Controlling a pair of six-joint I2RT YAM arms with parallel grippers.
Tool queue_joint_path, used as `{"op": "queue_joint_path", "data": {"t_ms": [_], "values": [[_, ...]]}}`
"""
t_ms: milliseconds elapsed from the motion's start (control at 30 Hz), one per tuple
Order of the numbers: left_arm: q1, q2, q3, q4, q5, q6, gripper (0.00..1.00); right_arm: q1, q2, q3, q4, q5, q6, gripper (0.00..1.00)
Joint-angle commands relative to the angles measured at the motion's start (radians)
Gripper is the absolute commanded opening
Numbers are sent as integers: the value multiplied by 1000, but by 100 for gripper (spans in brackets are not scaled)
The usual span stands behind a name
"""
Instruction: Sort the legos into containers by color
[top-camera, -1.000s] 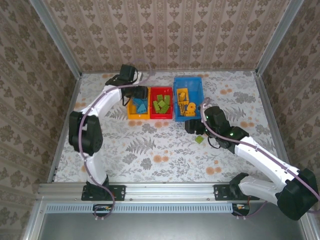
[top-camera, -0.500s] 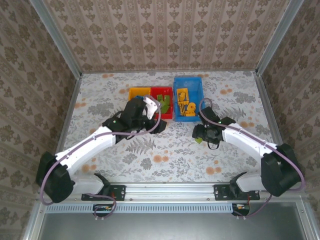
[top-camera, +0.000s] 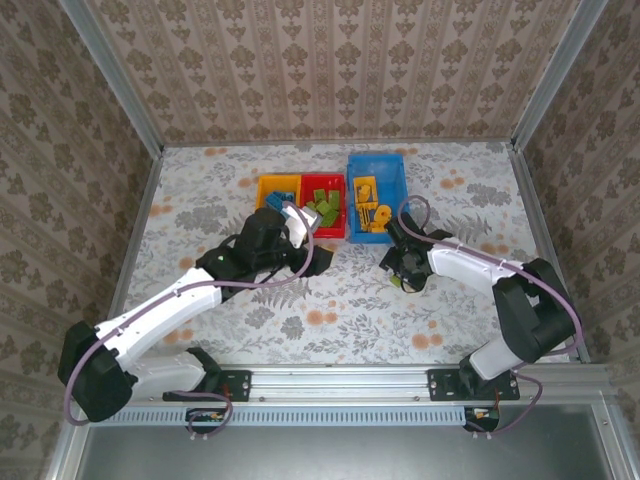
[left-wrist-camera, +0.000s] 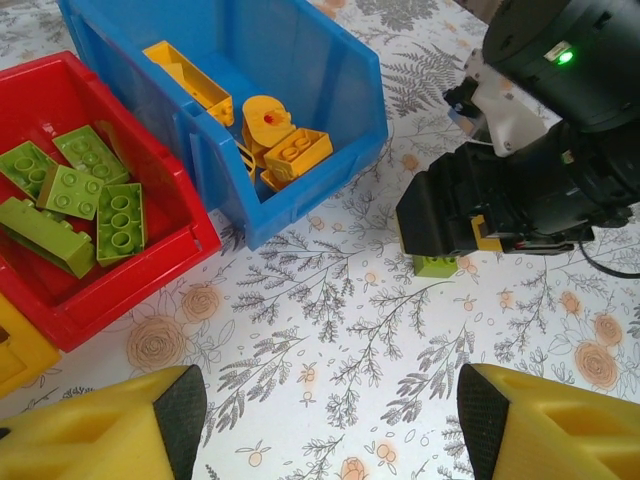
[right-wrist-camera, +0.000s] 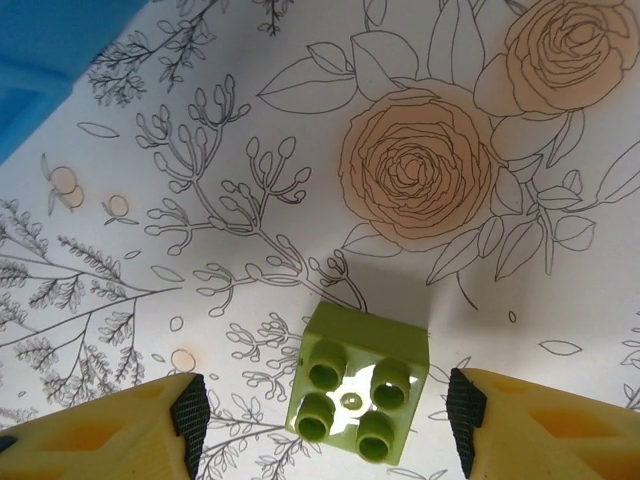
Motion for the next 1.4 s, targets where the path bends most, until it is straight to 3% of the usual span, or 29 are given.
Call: {"op": "queue_joint_path", "data": {"t_ms": [0,133,300,500,633,767,900,1267,1367], "values": [[-9,-34,-18,5,-15,-8,70,-7,40,5,-2,12,56,65],[-11,-45,-17,-5,-24,-2,70,-9,52,-25,-8,-12,84,59],[-11,-48,-11,0,-42,-10,70,-10,47,-38,35,-10,74,43],[-10,-91,27,-60,-180,-15,70,34,-31,48,31,50,-115,26],[3,-119,67,-125,-316,-17,71,154,-59,167,80,129,-344,27],[39,-117,81,-141,-322,-51,72,199,12,268,196,70,-482,27],[67,-115,85,-155,-322,-79,72,212,156,432,187,35,-554,29],[78,-150,74,-186,-332,-114,72,199,536,888,-80,80,-636,33],[78,-169,62,-196,-335,-125,72,198,600,971,-154,98,-641,40]]}}
